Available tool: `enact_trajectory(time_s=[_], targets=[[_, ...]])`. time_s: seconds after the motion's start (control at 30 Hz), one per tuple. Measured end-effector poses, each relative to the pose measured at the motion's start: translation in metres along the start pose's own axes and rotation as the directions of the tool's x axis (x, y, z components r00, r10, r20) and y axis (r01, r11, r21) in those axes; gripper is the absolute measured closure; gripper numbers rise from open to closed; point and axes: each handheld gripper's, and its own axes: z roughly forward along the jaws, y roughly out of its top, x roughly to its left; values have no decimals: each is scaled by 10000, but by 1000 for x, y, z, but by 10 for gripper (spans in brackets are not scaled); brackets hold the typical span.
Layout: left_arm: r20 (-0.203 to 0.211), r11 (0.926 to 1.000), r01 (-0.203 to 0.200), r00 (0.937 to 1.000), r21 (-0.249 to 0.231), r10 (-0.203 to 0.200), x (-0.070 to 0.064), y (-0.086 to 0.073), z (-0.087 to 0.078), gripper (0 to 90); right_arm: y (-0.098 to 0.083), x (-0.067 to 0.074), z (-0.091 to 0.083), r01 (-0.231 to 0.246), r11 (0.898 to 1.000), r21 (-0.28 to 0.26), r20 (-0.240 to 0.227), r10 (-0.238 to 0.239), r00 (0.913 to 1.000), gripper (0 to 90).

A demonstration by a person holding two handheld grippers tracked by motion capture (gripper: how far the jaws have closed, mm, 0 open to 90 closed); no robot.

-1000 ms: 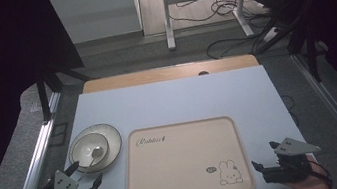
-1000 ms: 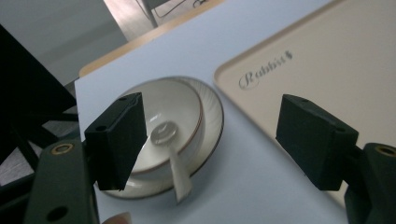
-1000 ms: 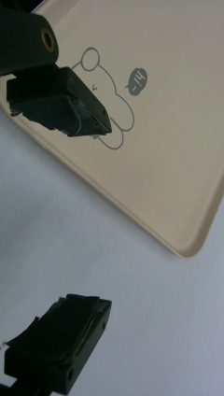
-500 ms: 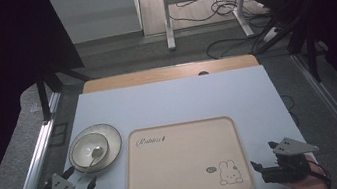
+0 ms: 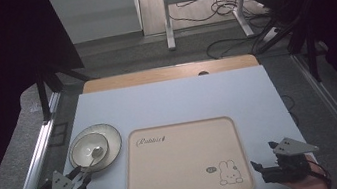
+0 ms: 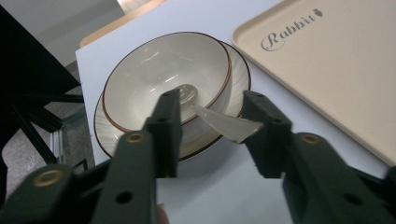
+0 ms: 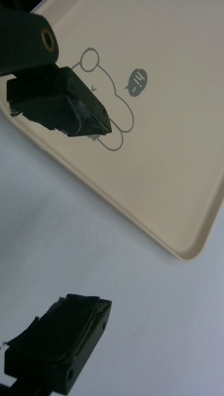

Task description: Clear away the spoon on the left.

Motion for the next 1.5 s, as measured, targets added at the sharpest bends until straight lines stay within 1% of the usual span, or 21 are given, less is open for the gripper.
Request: enact_trajectory(time_s=[0.03, 0.07, 0.2, 0.33, 0.53, 0.77, 0.83, 0.87, 1.03, 1.17, 1.3, 1.5], targets=[[24, 10000, -82, 10000, 34, 82, 0, 1, 0, 643, 0, 0, 0, -8, 10000, -13, 3, 8, 10000, 130], [22, 9999, -99, 9999, 54, 99, -1, 1, 1, 678, 0, 0, 0, -11, 10000, -8, -6, 11, 10000, 129], [8, 9998, -152, 9999, 141, 152, -1, 1, 2, 765, 0, 0, 0, -6, 10000, -9, -7, 6, 10000, 129], [-109, 9999, -120, 9999, 116, 121, 0, 1, 1, 814, 0, 0, 0, 5, 10000, -15, 8, -5, 10000, 129], [-363, 9999, -111, 9993, 60, 113, 0, 1, 0, 856, 0, 0, 0, 19, 10000, 5, 24, -19, 10000, 130], [-473, 9999, -122, 9988, 28, 123, 1, 1, -1, 880, 0, 0, 0, 23, 10000, 12, 22, -23, 10000, 130], [-496, 10000, -51, 9988, -81, 47, 1, 1, -1, 886, 0, 0, 0, 21, 10000, 13, 22, -21, 10000, 130], [-510, 9999, -93, 9987, -84, 89, 1, 1, -1, 887, 0, 0, 0, 26, 10000, 9, 30, -26, 10000, 130], [-497, 9998, -85, 9987, -173, 76, 0, 2, -2, 890, 0, 0, 0, 33, 10000, 22, 22, -33, 10000, 130], [-507, 9997, -166, 9986, -159, 158, 1, 2, -3, 890, 0, 0, 0, 43, 10000, 31, 26, -43, 10000, 130], [-481, 9996, -83, 9988, -277, 69, 0, 3, -3, 890, -1, 0, 1, 101, 9999, 105, 57, -101, 9999, 130], [-439, 9994, -133, 9990, -310, 120, 0, 3, -3, 890, -2, 0, 2, 64, 9999, 154, 83, -65, 9999, 130]])
